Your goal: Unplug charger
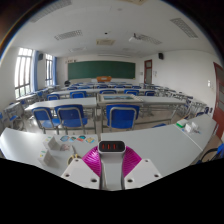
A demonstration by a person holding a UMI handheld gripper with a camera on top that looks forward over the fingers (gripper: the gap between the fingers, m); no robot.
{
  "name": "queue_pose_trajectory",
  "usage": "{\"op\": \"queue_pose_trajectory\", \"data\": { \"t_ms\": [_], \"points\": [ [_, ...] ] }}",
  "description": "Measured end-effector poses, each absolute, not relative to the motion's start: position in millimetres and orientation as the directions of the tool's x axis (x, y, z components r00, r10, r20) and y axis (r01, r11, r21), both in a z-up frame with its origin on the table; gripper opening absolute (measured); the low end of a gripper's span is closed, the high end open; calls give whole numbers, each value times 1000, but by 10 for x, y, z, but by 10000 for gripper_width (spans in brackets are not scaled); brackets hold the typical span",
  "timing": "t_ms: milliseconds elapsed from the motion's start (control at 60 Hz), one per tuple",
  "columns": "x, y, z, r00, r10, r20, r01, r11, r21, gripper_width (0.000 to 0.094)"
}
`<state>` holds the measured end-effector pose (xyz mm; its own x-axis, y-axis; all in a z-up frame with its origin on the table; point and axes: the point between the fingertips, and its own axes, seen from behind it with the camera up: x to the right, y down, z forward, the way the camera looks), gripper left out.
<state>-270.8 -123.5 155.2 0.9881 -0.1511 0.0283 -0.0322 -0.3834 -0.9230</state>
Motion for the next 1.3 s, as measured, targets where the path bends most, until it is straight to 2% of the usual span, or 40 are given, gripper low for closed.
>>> {"op": "queue_pose_trajectory", "data": {
  "t_ms": [50,83,133,183,283,350,400,467,500,517,717,1033,1300],
  "points": [
    [-2450,-1237,1119,985,-163,57,-26,-470,-882,241],
    [-2441,-1252,954,984,-164,71,-25,-517,-856,259],
    [-2185,-1267,527,984,-163,77,-27,-555,-832,283],
    [-2191,-1285,335,983,-156,92,-18,-587,-810,304],
    [-2091,-1299,32,987,-140,79,-24,-615,-789,378],
    [-2068,-1203,67,987,-136,80,-17,-593,-805,422],
    [-2020,-1205,50,986,-136,95,-5,-596,-803,540],
    [-2001,-1214,129,986,-136,98,-1,-587,-809,784],
    [-2035,-1211,165,986,-135,99,3,-579,-816,859],
    [-2048,-1222,192,986,-134,99,5,-573,-819,868],
    [-2105,-1749,704,982,-154,112,9,-551,-835,852],
    [-2589,-3154,1555,977,-167,131,23,-529,-848,849],
    [-2834,-3956,1802,978,-153,141,41,-523,-851,854]
  ]
}}
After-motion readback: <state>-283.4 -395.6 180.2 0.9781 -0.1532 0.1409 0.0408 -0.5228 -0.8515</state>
